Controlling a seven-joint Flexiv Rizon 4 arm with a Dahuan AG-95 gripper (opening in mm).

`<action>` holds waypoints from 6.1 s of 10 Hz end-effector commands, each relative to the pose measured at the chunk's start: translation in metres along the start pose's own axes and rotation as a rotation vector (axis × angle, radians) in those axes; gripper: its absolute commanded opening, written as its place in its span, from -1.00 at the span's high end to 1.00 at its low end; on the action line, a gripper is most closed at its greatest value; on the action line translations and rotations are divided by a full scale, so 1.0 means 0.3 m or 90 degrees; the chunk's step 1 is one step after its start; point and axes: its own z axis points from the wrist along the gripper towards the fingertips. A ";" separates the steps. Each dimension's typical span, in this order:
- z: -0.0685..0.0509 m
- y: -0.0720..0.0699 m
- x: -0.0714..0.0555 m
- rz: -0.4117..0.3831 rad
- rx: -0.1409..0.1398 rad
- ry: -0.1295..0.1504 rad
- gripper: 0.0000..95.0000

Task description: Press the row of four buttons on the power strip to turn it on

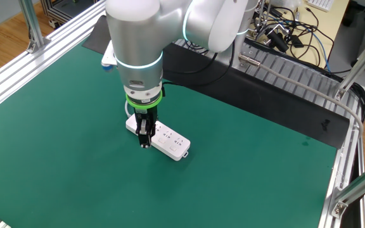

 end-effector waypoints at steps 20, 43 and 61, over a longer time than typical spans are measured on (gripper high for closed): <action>0.021 0.063 0.007 -0.010 0.003 -0.009 -0.20; 0.032 0.093 0.145 0.027 0.008 0.003 -0.20; 0.042 0.124 0.131 0.018 -0.004 0.016 -0.20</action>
